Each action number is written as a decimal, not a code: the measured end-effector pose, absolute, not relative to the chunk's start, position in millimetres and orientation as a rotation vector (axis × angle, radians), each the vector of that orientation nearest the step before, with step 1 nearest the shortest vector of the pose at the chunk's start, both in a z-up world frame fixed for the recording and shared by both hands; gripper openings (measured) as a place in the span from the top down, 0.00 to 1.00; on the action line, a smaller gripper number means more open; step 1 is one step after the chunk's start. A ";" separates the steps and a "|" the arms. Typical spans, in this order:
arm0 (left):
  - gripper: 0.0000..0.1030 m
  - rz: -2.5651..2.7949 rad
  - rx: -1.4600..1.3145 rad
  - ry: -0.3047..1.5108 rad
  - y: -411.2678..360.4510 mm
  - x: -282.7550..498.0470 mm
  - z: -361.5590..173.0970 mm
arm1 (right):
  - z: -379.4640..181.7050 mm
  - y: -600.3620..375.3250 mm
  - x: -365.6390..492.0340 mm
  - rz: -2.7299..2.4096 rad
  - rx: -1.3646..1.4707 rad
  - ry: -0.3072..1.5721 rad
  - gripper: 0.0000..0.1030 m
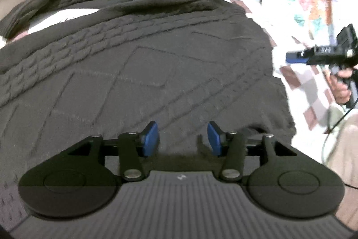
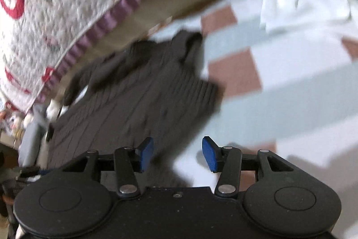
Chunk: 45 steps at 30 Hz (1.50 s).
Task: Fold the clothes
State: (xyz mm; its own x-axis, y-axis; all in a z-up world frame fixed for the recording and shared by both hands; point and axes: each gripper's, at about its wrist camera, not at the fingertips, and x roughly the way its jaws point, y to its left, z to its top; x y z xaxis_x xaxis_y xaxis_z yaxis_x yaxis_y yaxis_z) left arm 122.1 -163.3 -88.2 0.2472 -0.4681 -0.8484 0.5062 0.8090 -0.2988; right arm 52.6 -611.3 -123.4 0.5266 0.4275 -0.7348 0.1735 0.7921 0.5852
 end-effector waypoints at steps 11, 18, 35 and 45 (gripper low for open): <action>0.36 -0.521 -0.015 1.206 -132.9 75.1 -99.3 | -153.0 -594.5 -0.3 0.185 0.887 1.196 0.42; 0.26 -0.469 -0.094 1.231 -119.0 59.1 -119.9 | -171.4 -558.3 -2.4 0.408 0.951 1.313 0.38; 0.46 -0.445 -0.052 1.048 -95.0 52.0 -92.7 | -108.5 -556.8 -7.7 0.330 0.704 0.968 0.88; 0.33 -0.326 -0.223 1.201 -57.4 49.3 -125.9 | -120.5 -539.3 -5.4 0.275 0.481 1.106 0.86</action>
